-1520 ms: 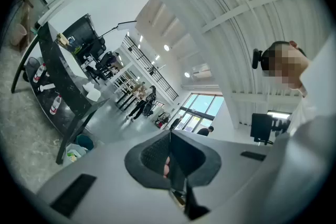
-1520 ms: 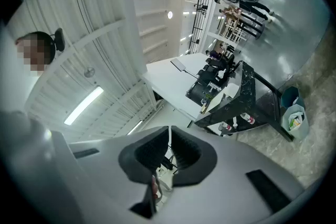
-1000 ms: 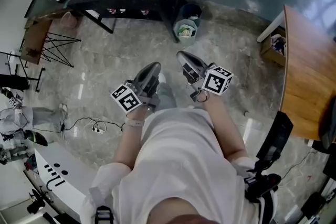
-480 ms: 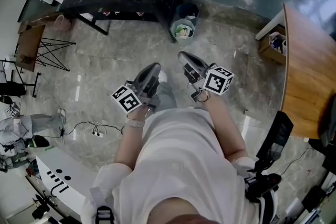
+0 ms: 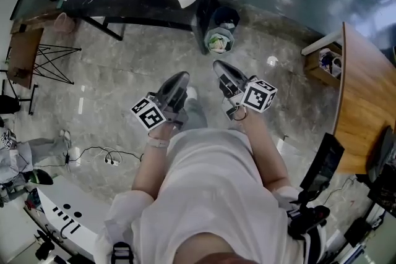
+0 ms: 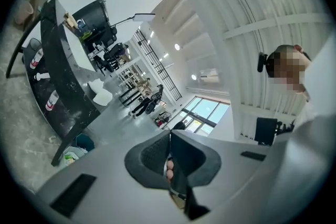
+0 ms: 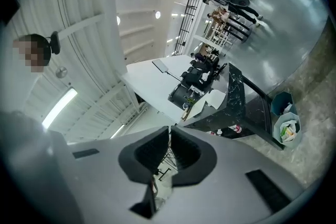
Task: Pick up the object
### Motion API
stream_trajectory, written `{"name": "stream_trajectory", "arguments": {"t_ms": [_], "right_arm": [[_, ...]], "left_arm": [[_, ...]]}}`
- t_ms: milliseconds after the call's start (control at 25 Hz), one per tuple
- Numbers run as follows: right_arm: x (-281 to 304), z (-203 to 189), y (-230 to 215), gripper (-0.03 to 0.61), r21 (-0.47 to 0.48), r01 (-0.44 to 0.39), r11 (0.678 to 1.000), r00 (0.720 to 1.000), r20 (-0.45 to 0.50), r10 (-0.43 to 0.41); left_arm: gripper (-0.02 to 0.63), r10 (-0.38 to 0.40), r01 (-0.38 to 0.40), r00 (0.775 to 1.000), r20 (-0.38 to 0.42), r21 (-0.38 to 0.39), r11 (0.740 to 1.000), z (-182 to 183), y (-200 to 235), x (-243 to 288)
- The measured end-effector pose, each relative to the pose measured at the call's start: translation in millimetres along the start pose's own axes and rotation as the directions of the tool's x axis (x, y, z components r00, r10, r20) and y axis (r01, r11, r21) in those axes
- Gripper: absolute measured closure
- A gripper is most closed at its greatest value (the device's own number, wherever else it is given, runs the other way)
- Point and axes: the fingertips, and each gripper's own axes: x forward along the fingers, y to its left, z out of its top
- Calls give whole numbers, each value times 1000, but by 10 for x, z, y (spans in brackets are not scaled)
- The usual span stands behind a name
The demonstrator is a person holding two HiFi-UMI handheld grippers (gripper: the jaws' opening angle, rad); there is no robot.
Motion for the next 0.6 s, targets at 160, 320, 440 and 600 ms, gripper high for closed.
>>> {"name": "stream_trajectory", "arguments": {"t_ms": [160, 320, 440, 600], "right_arm": [[640, 91, -189, 555, 7, 29, 1000, 999, -24, -29], [1397, 145, -430, 555, 18, 53, 998, 997, -61, -52], [1924, 195, -561, 555, 16, 66, 998, 995, -79, -65], [2144, 245, -639, 555, 3, 86, 996, 993, -87, -85]], "left_arm": [[604, -18, 18, 1000, -3, -19, 1000, 439, 471, 95], [606, -62, 62, 998, -1, -33, 998, 932, 966, 212], [604, -68, 68, 998, 9, -50, 996, 1291, 1380, 258], [604, -69, 69, 998, 3, -52, 996, 1471, 1622, 302]]}}
